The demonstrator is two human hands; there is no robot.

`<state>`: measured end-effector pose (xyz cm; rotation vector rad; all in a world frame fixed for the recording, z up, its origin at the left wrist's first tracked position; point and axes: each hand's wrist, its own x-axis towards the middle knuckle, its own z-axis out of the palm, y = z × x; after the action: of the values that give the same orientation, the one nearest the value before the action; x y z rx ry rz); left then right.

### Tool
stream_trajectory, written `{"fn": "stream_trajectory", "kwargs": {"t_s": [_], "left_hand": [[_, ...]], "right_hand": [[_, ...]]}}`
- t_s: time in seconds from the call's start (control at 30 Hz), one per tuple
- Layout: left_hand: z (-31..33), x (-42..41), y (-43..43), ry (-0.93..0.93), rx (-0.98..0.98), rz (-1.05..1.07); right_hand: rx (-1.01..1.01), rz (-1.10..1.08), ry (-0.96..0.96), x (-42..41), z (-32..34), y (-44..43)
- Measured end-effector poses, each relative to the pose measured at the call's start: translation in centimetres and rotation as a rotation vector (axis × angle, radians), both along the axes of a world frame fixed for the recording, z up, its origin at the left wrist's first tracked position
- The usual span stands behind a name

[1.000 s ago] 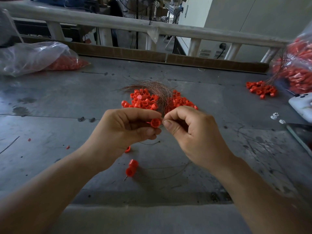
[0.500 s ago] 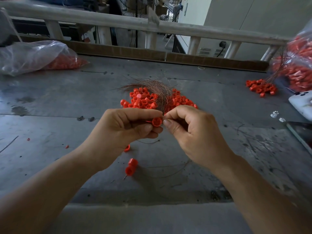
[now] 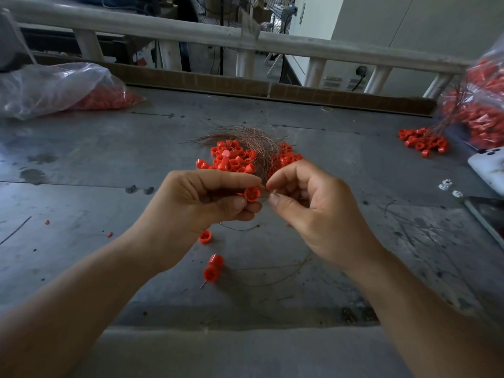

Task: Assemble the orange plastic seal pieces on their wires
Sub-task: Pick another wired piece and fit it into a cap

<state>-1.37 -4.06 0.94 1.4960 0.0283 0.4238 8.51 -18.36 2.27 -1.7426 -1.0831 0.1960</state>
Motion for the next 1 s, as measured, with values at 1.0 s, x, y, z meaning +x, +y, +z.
{"fn": "stream_trajectory", "kwargs": {"t_s": [1.0], "left_hand": [[-0.2,0.2,-0.4,0.113,-0.291,-0.153]], "right_hand": [[-0.159,-0.407,-0.115,5.3,0.3,-1.7]]}}
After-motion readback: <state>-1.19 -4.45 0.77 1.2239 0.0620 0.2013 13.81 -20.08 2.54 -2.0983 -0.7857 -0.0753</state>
